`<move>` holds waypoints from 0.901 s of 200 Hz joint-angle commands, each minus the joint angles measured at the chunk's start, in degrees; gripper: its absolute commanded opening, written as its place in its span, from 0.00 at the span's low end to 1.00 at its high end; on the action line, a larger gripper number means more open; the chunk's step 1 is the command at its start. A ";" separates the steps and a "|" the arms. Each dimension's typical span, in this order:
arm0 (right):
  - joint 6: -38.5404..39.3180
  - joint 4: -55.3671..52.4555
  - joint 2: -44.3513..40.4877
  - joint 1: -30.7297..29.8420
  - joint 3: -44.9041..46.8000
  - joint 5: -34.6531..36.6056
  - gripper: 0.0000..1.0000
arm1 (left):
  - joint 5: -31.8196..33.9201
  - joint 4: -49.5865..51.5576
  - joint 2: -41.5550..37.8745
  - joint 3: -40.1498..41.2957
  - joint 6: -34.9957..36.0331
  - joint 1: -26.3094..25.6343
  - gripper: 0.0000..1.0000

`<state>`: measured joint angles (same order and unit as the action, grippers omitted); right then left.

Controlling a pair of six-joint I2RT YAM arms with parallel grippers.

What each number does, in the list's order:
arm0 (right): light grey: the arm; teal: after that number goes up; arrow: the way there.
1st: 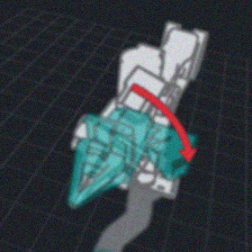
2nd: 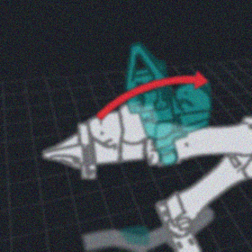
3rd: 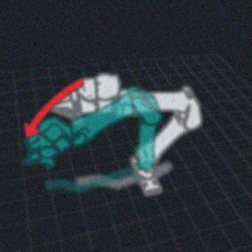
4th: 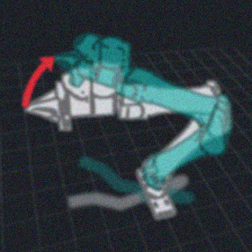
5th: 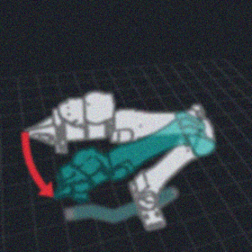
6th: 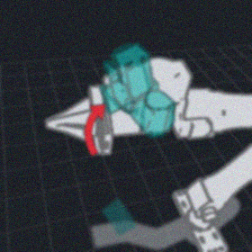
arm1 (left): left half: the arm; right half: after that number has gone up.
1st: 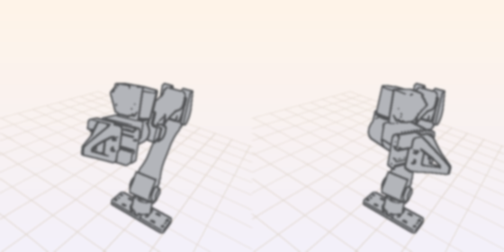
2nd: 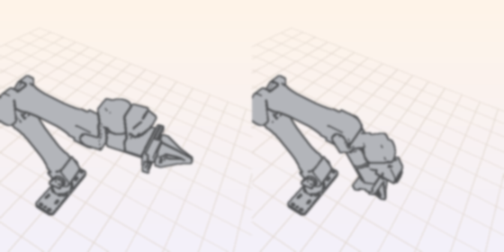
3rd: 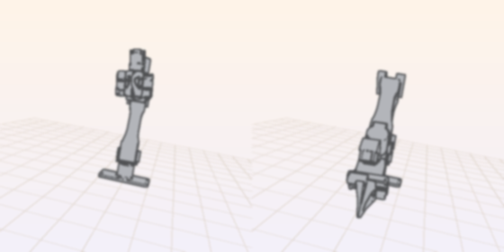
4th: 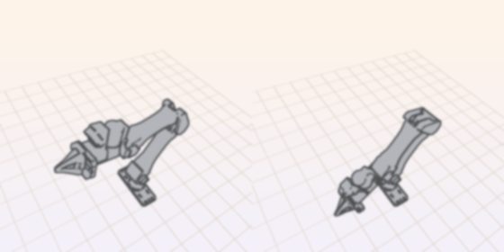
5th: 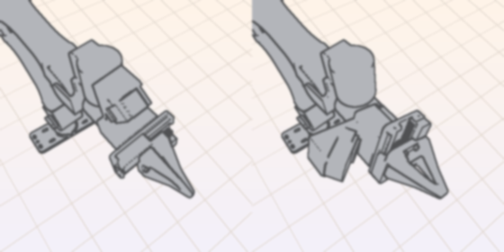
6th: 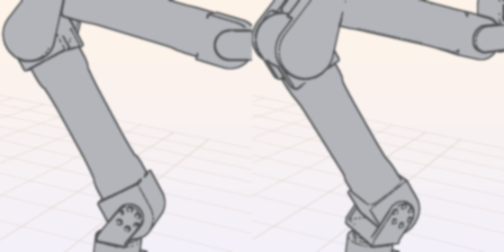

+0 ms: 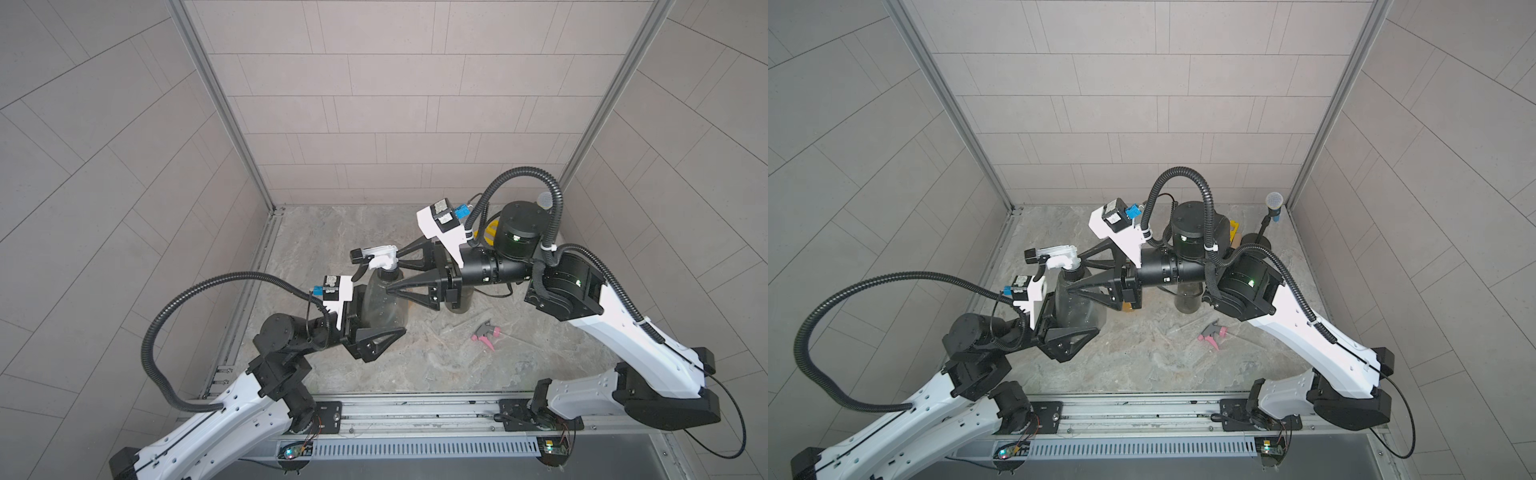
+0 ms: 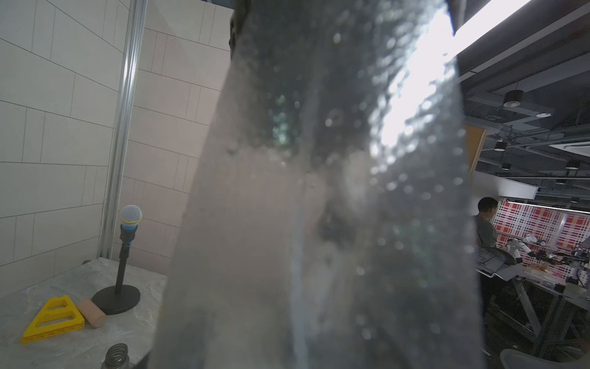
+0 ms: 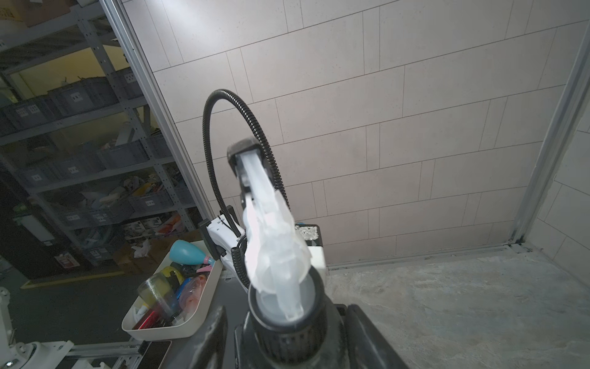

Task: Attach spray nozzles to spray bottles
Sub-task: Screw the spray nozzle on the spray bottle.

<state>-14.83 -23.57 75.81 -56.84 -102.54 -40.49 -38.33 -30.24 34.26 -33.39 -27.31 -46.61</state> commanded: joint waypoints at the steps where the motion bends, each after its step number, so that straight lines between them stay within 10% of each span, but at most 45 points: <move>1: 0.00 1.99 -0.41 -0.29 -1.59 -2.10 0.57 | -1.92 -3.78 0.17 0.08 -0.94 0.38 0.00; 103: -0.37 -0.64 -0.11 -3.08 -2.43 4.04 0.31 | 0.88 -1.13 0.06 -0.44 0.63 0.38 0.00; 180: -0.37 -8.60 4.29 -25.22 -2.79 50.90 0.21 | 10.64 9.00 -1.35 -3.11 8.39 0.29 0.00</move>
<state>-12.05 -25.80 75.90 -73.76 -105.58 -6.50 -36.12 -26.94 32.27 -34.39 -21.67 -46.81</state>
